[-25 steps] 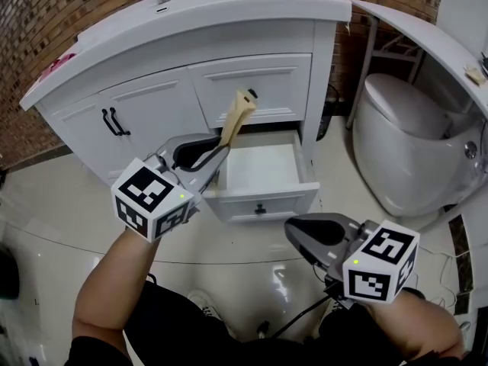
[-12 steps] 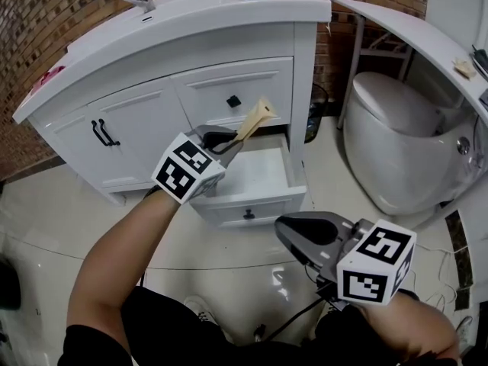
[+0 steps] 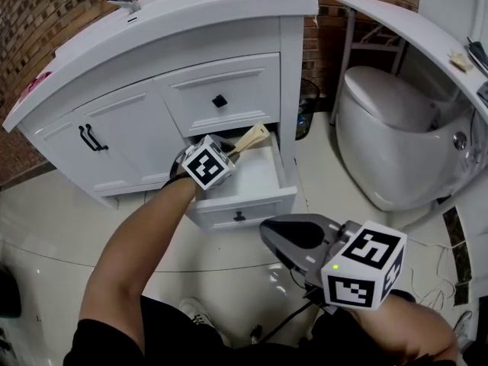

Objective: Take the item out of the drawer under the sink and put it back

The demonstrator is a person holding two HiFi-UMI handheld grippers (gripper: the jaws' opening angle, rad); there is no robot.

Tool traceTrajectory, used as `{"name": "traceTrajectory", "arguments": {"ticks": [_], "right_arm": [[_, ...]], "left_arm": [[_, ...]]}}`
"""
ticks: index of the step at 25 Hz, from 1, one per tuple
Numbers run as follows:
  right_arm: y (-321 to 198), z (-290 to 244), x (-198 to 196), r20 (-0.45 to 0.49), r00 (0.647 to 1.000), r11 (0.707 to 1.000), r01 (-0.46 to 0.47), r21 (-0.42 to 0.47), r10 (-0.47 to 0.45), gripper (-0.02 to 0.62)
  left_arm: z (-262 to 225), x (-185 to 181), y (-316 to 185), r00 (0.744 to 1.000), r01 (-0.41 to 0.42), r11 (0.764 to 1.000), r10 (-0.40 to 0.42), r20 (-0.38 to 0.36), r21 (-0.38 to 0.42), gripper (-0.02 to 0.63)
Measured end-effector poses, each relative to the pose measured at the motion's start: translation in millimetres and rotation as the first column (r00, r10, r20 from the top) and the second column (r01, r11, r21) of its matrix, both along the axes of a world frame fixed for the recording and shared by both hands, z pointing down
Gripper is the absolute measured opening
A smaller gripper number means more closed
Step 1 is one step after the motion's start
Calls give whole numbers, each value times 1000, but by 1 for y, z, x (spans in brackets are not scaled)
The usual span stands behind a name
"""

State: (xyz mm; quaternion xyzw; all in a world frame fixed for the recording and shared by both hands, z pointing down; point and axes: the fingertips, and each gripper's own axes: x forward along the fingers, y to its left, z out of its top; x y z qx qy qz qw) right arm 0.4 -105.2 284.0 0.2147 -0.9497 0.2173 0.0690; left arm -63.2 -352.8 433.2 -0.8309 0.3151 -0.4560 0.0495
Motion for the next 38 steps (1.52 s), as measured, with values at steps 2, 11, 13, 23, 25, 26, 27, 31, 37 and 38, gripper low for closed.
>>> {"name": "traceTrajectory", "arguments": {"ticks": [2,11,13,23,25,26,27,31,37,38], "right_arm": [[0,1,-1,-1,1000,1000,6,-7,-6,3],[0,3,-5,-16,999,1000,29,-8,-29,3],[0,4,-5,-17,999,999,33,-14,-33,3],[-3,4,-4,-14,999,999,34,-22,-35,3],[-2,4,-5,-16,999,999,38,-21,-38,3],[-2,4,-6,-17,999,999,39,-19,-39,3],[-1,4,-6,-17,999,999,40,-18,-40,3],[-3,4,-6,-24,999,999,38,-12,-38,3],[-5,10,-5,-50,998,1000,26,-10,-27,3],[-6,11,-5,-56,998,1000,27,-10,-27,3]], "left_arm": [[17,-2,-3,998,-21,1000,22,52,-22,64],[68,-3,-15,969,-82,992,103,223,-100,68],[77,-4,-17,961,-91,989,117,250,-113,71],[69,5,-21,978,-94,988,115,175,-124,88],[66,3,-19,980,-86,988,107,169,-125,86],[63,2,-19,980,-88,989,107,168,-120,83],[61,1,-18,980,-86,990,105,168,-115,80],[47,-3,-14,988,-59,993,73,136,-101,63],[26,-9,1,996,-34,995,42,84,-89,16],[23,-10,5,996,-36,995,44,84,-91,5]]}}
